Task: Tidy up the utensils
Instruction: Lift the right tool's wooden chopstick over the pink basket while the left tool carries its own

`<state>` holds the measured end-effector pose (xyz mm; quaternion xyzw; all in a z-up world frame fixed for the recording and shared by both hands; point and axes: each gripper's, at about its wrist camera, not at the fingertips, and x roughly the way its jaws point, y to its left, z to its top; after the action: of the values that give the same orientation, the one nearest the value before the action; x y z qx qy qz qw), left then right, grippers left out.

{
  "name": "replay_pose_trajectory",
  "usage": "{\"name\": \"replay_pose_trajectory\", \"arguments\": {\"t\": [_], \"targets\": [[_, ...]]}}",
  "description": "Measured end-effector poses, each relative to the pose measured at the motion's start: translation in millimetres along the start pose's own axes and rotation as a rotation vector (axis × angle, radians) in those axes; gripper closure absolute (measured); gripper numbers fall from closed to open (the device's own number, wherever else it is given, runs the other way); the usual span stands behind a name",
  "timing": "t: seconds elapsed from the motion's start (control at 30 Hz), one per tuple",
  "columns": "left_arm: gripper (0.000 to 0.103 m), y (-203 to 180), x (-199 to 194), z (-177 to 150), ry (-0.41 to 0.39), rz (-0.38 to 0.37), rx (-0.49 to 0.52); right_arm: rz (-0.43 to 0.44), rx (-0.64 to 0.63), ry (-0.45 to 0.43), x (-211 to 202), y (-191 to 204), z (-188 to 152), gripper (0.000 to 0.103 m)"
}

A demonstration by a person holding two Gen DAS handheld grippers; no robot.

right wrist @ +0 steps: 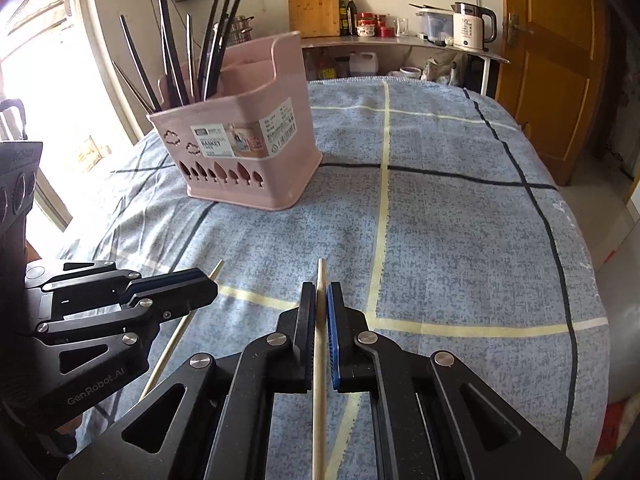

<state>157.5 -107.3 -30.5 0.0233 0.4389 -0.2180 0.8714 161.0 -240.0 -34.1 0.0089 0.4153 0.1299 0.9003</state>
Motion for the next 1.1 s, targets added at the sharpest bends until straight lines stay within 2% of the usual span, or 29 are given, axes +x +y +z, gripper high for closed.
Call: {"name": "replay_pose_trajectory", "arguments": {"t": [0.17,0.4,0.53,0.77,1.1], "targets": [[0.097,1.0,-35.9,15.4,-0.075,-0.019,0.006,0.020,-0.012,-0.092,-31.5,9.2,15.9,0.097],[0.097,3.6,-88.0,35.7,-0.199,-0.012,0.047,0.031,-0.018,-0.199,-66.6,16.8,35.2,0.097],[0.097,6.5,-106.8,41.7,-0.245,-0.007,0.062,0.030,-0.022,-0.250,-83.1,18.6,43.5,0.098],[0.097,9.8,-114.1,40.7,-0.276,-0.006,0.059,0.044,-0.025,-0.316,-102.6,19.1,46.0,0.097],[0.097,4.3,-121.7,31.0,-0.271,-0.013,0.090,0.047,-0.036,-0.291,-104.0,19.3,33.6,0.098]]}}
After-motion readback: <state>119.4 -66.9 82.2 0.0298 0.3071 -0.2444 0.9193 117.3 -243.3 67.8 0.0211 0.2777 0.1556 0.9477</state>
